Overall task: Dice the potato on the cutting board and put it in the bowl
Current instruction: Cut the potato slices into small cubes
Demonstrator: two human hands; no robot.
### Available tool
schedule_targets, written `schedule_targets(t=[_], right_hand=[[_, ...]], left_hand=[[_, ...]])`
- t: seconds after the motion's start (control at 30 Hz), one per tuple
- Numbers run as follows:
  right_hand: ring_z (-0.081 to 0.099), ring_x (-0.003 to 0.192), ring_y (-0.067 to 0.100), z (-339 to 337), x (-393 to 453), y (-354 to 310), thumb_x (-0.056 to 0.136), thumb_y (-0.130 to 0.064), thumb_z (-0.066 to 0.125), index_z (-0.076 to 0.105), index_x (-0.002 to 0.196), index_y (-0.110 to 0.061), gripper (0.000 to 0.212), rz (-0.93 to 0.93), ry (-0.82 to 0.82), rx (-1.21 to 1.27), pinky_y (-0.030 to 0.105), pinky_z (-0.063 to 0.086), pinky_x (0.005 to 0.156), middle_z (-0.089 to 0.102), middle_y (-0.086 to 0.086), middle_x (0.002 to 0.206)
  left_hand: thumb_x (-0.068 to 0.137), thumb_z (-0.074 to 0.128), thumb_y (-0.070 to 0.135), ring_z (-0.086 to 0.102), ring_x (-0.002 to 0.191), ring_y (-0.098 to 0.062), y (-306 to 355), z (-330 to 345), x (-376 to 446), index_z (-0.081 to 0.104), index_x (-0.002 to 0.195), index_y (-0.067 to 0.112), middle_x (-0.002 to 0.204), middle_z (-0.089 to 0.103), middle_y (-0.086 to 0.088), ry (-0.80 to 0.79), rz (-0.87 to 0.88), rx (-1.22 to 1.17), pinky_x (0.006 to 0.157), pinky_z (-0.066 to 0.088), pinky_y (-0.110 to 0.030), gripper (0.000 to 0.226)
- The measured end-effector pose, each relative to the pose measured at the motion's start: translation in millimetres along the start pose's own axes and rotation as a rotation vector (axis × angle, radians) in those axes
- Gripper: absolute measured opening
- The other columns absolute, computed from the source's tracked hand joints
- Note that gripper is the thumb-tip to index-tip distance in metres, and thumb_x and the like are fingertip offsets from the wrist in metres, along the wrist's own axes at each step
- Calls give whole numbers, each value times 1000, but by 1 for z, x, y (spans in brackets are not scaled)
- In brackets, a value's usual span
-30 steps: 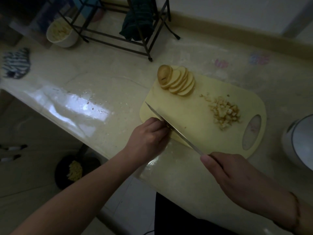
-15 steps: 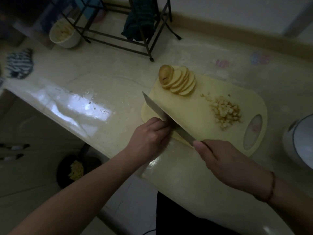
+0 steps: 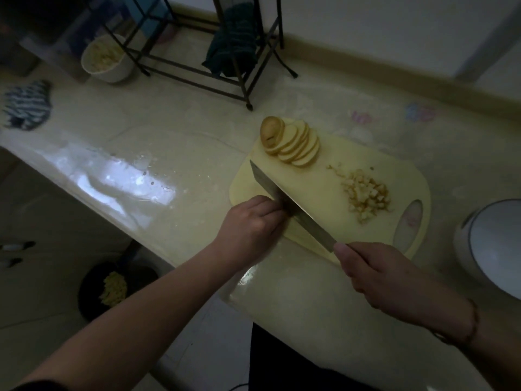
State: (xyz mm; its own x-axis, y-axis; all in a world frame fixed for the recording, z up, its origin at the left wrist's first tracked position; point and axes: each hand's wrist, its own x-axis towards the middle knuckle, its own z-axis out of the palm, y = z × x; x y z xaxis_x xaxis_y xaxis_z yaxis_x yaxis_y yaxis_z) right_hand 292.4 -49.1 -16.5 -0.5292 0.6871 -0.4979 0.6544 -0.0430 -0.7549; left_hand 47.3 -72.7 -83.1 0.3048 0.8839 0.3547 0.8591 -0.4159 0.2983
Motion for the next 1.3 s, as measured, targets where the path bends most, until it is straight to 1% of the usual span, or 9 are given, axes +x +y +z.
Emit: schedule_targets(t=[0.1,0.2,0.3,0.47,0.6,0.73,0.9,1.07,1.3], right_hand=[[41,47,9,-6,-1,-2,78,-70,25,44,65,-10,65,-16,-8,-86,32,37,54,48,1,55],[53,58,10,-9,-6,-4,80,-71,21,48,67,-18,61,-60,41,-245,25,39,56,52,-1,57],[57,68,13,-9,-12,-2,78,-74,9,38,74,-27,55,-121,84,-481,32,40,60,50,-7,65],[63,73,20,-10,-10,7,83,-68,0,32,88,-28,52,-228,150,-828,32,32,54,62,-3,84],[50,37,20,-7,-4,17,92,-61,23,47,73,-22,49,-272,185,-904,26,21,37,55,2,52],[46,33,18,-3,-5,23,91,-60,26,50,72,-21,50,-306,245,-905,21,-1,43,52,1,49],[45,31,20,-2,-7,23,90,-58,31,51,68,-19,49,-347,281,-924,22,9,40,51,2,47],[42,29,21,-2,-13,19,89,-56,32,53,66,-17,50,-376,289,-946,20,-5,48,48,4,45],[41,27,20,2,-24,18,87,-57,34,53,64,-18,49,-378,287,-952,21,-4,47,47,3,43]], left_hand=[[90,68,8,67,75,-31,2,-3,3,76,92,3,91,73,-11,36,28,-34,60,55,-38,11],[89,68,8,62,71,-32,8,-21,4,73,85,-2,83,67,-16,115,237,-118,65,51,-37,11],[82,71,10,60,73,-30,16,-39,6,69,87,6,82,65,-14,170,346,-101,67,47,-37,7],[92,69,32,62,78,-30,11,-40,12,70,77,9,85,67,-6,48,155,0,71,48,-39,28],[96,60,48,60,84,-27,7,-34,9,71,90,11,92,66,-4,-137,46,5,74,47,-42,39],[97,52,56,58,83,-27,11,-34,9,71,97,9,94,64,-6,-197,7,-52,74,48,-42,50],[94,55,56,58,84,-26,13,-32,12,71,98,8,93,64,-7,-239,-23,-60,75,49,-42,51],[94,51,60,57,84,-25,14,-30,14,71,100,9,94,63,-6,-286,-43,-51,79,48,-41,56],[95,25,74,58,91,-21,17,-36,16,72,107,17,101,64,0,-396,-106,-48,85,45,-39,75]])
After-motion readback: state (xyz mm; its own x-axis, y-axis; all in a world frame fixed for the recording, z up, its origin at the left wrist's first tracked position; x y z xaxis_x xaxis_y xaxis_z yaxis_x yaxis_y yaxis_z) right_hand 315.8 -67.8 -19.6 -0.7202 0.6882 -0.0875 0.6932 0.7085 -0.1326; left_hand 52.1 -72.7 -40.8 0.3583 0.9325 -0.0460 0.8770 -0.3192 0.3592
